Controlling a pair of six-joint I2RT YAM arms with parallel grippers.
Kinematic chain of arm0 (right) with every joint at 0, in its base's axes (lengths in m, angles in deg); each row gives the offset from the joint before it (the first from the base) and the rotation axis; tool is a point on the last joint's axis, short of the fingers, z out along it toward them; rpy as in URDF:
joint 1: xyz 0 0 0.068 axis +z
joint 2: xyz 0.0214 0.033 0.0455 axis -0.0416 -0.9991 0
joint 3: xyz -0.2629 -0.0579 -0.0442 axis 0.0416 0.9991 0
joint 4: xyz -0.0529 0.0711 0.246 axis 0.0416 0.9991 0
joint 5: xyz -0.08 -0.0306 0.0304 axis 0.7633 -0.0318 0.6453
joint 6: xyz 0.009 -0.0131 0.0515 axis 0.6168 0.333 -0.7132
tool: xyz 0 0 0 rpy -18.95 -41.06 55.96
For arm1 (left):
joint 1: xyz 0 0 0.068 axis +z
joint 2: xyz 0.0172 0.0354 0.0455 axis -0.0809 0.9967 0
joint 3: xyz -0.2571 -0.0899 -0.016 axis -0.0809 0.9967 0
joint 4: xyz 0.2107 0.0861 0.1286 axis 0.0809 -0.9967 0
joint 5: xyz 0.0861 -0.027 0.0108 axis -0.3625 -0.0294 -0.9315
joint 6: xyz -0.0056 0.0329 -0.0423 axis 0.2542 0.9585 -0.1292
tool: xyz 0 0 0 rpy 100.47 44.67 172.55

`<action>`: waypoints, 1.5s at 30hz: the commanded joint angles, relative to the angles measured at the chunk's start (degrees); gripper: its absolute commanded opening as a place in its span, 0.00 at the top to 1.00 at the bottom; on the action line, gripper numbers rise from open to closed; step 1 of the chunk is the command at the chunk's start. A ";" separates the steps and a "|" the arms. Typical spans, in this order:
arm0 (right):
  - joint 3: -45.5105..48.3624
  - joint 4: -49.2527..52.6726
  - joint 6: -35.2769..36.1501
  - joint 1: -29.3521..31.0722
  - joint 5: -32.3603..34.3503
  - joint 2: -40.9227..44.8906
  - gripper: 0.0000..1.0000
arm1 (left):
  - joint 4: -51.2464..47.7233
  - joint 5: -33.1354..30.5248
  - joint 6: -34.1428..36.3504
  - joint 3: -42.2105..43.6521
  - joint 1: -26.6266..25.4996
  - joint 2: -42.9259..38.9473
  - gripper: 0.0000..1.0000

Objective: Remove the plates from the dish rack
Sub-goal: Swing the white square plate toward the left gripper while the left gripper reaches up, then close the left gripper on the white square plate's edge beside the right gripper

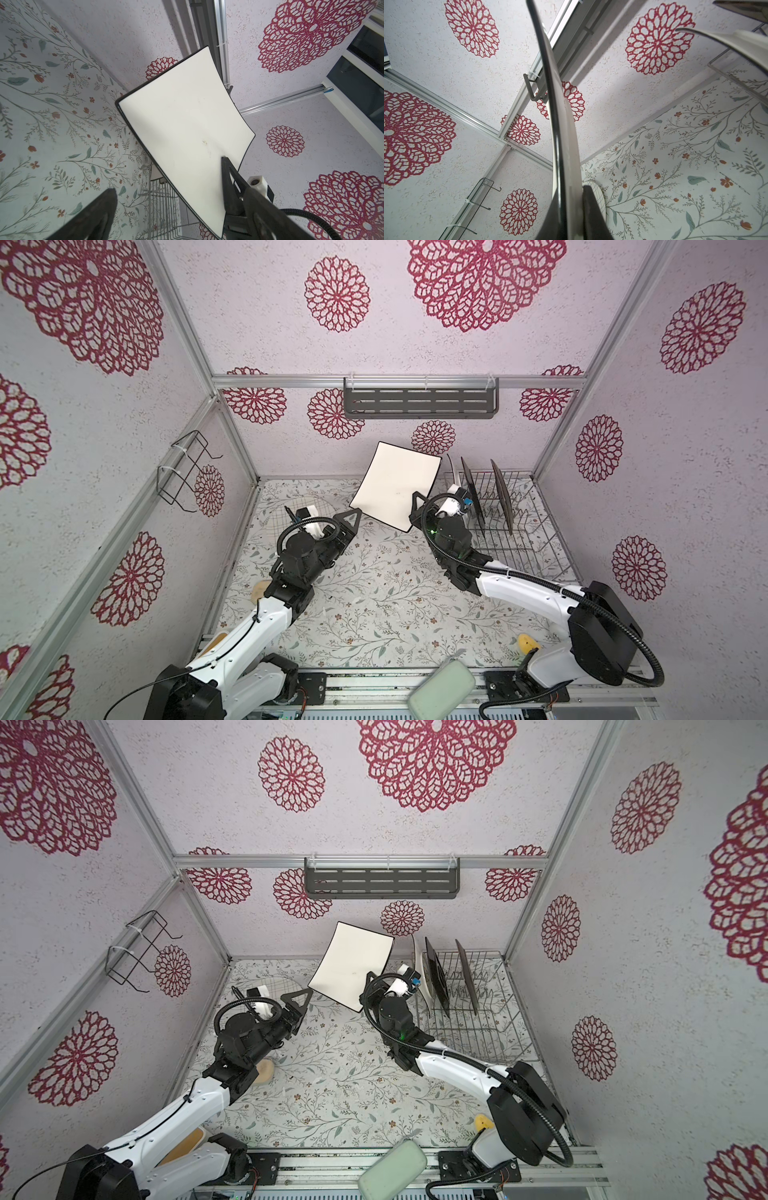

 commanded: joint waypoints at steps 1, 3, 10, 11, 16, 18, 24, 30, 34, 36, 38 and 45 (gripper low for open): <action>-2.24 -16.90 -3.44 0.45 2.02 2.90 1.00 | 5.58 1.53 -1.61 -1.59 0.25 1.97 0.00; -1.80 -17.55 -3.76 0.41 2.16 2.99 1.00 | 6.88 2.32 -2.20 -1.97 0.23 3.18 0.00; -0.26 -18.56 -4.25 0.47 2.34 3.92 1.00 | 9.98 2.92 -3.52 -3.25 -0.22 6.05 0.01; -0.01 -18.60 -4.38 0.54 2.53 4.02 1.00 | 10.17 2.98 -3.62 -3.47 -0.36 6.41 0.01; 0.81 -18.99 -4.61 0.62 2.97 4.31 1.00 | 13.19 3.74 -4.97 -4.22 -0.55 8.83 0.01; 0.82 -19.05 -4.69 0.69 2.91 4.40 1.00 | 13.57 3.79 -5.03 -4.62 -0.74 9.57 0.02; 1.06 -19.58 -4.74 0.74 3.18 4.57 1.00 | 15.82 3.97 -6.01 -5.20 -1.27 11.35 0.02; 1.11 -19.76 -4.69 0.92 3.25 4.74 1.00 | 16.01 4.07 -6.05 -5.86 -1.60 11.89 0.02; 1.75 -19.96 -4.60 0.90 3.44 5.51 1.00 | 16.19 3.95 -6.27 -5.94 -1.57 12.62 0.02; 2.25 -20.58 -4.52 0.96 3.95 5.79 1.00 | 16.85 4.31 -6.61 -6.12 -1.62 13.01 0.02; 2.83 -21.62 -4.32 0.90 4.14 5.89 1.00 | 17.58 4.51 -6.94 -6.16 -1.74 13.27 0.02; 2.39 -23.07 -4.30 0.96 3.56 5.38 1.00 | 18.40 4.76 -7.23 -6.14 -2.36 13.91 0.03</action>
